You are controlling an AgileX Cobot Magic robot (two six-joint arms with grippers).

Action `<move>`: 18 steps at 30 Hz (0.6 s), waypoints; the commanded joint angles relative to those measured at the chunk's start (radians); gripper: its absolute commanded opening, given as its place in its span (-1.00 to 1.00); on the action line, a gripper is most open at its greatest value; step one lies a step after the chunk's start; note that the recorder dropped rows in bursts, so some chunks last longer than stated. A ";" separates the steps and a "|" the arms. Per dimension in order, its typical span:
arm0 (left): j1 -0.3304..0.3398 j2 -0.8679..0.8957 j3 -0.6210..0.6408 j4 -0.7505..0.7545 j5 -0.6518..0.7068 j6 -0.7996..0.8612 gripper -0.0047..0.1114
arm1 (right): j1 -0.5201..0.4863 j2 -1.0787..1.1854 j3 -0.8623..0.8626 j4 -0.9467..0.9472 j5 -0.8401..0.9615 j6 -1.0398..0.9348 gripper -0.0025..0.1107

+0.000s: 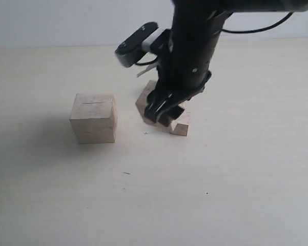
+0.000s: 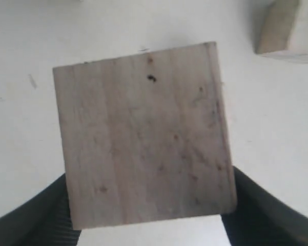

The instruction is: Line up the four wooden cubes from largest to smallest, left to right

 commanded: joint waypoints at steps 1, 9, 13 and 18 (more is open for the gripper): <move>-0.007 -0.005 0.000 -0.003 -0.008 0.001 -0.92 | -0.165 -0.022 -0.009 -0.017 -0.057 -0.096 -0.96; -0.007 -0.005 0.000 -0.003 -0.008 0.001 -0.92 | -0.322 0.048 -0.072 0.284 -0.124 -0.688 -0.96; -0.007 -0.005 0.000 -0.003 -0.008 0.001 -0.92 | -0.322 0.109 -0.072 0.313 -0.124 -0.973 -0.96; -0.007 -0.005 0.000 -0.003 -0.008 0.001 -0.92 | -0.322 0.168 -0.080 0.507 -0.124 -1.268 -0.96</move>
